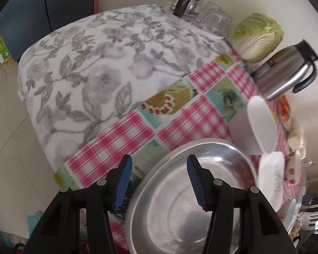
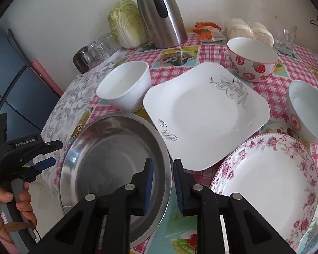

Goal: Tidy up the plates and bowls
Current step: 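Close both tools on the steel basin rim and lift it off the table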

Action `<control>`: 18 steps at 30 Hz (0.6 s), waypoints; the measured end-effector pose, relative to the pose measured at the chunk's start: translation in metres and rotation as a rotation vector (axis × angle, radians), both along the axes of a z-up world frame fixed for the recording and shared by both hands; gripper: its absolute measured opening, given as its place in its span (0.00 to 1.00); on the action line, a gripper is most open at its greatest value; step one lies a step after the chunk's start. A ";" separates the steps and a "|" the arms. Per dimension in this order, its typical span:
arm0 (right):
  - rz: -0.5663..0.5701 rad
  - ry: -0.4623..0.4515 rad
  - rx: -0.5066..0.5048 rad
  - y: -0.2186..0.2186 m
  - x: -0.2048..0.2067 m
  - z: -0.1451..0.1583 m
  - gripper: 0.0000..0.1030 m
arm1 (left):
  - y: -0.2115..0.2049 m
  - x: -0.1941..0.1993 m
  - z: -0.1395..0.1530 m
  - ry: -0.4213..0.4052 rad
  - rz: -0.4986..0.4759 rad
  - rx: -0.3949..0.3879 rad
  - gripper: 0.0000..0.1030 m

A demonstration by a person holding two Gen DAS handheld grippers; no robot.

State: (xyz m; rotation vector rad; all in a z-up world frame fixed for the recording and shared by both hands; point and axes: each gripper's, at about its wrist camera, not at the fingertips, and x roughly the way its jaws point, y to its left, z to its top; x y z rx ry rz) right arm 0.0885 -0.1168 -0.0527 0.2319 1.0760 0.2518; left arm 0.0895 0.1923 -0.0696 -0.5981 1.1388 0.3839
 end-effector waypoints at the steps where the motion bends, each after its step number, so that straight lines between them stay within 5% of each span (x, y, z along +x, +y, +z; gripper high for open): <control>1: -0.003 0.017 -0.003 0.000 0.001 -0.004 0.25 | 0.001 0.000 -0.006 0.019 0.005 -0.001 0.53; 8: 0.020 0.095 -0.004 0.008 0.003 -0.029 0.26 | -0.003 0.003 -0.034 0.091 -0.005 -0.049 0.44; 12: 0.031 0.126 0.004 0.011 0.004 -0.043 0.22 | -0.010 0.005 -0.034 0.093 -0.030 -0.009 0.40; 18: 0.037 0.062 -0.036 0.015 0.002 -0.032 0.13 | -0.008 0.003 -0.027 0.067 -0.033 -0.027 0.36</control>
